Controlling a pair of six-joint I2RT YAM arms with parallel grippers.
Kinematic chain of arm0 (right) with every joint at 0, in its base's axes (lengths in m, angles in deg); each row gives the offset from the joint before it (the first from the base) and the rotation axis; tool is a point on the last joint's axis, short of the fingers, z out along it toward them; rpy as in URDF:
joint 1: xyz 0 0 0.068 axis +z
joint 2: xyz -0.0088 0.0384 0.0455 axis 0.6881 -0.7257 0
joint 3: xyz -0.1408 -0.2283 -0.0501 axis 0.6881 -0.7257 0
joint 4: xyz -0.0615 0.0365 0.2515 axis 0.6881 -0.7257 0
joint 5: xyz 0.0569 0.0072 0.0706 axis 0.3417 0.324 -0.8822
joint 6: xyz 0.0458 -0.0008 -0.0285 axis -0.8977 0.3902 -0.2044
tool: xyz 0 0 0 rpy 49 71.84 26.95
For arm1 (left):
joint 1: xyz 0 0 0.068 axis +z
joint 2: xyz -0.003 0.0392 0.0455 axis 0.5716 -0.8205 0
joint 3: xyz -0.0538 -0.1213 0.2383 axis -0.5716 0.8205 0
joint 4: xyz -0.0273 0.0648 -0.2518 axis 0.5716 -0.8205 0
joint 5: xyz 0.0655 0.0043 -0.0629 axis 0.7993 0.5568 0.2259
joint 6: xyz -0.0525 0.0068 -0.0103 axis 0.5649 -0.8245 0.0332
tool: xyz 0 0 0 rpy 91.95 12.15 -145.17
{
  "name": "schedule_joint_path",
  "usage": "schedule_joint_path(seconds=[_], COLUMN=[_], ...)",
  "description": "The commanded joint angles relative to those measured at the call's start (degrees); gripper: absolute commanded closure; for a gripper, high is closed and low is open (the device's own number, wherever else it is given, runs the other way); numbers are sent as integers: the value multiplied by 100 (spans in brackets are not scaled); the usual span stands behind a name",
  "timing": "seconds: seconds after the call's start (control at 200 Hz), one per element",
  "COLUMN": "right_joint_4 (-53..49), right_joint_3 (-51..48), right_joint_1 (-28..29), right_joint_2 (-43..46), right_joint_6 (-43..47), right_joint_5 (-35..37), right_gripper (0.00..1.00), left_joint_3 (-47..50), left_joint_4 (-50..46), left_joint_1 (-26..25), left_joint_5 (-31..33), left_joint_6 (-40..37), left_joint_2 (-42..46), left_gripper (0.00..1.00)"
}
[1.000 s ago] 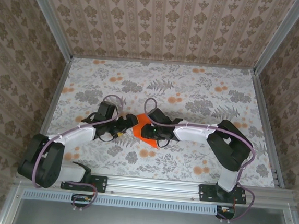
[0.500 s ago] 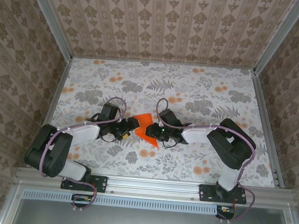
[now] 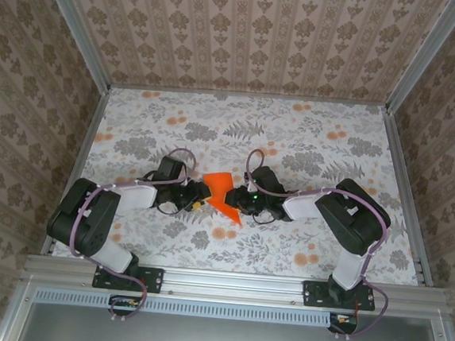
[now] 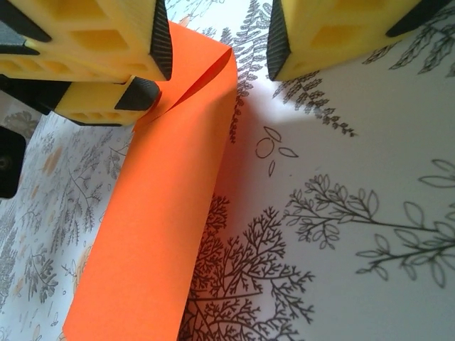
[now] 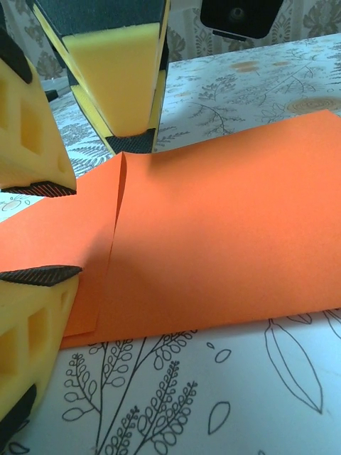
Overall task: Fold a paper plane with a square sheet of paper (pick it up from the middle)
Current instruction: Fold the wing for the fifth time at the center of the table.
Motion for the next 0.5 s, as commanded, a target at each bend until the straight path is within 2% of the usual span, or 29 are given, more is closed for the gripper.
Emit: schedule_joint_path(seconds=[0.0, 0.145, 0.4, 0.49], right_joint_4=[-387, -322, -293, -437], right_joint_3=[-216, -233, -172, -87], right_joint_1=[-104, -137, -174, -174], right_joint_2=[-261, -261, -235, -144], right_joint_6=[23, 62, 281, 597], right_joint_5=[154, 100, -40, -62], right_gripper=[65, 65, 63, 60], left_joint_3=[-207, -228, -165, -181], left_joint_4=[271, 462, 871, 895], left_joint_1=[-35, -31, -28, -32], left_joint_5=[-213, -340, -603, -628], left_joint_6=[35, 81, 202, 207], left_joint_2=[-90, -201, -302, -315], left_gripper=[63, 70, 72, 79])
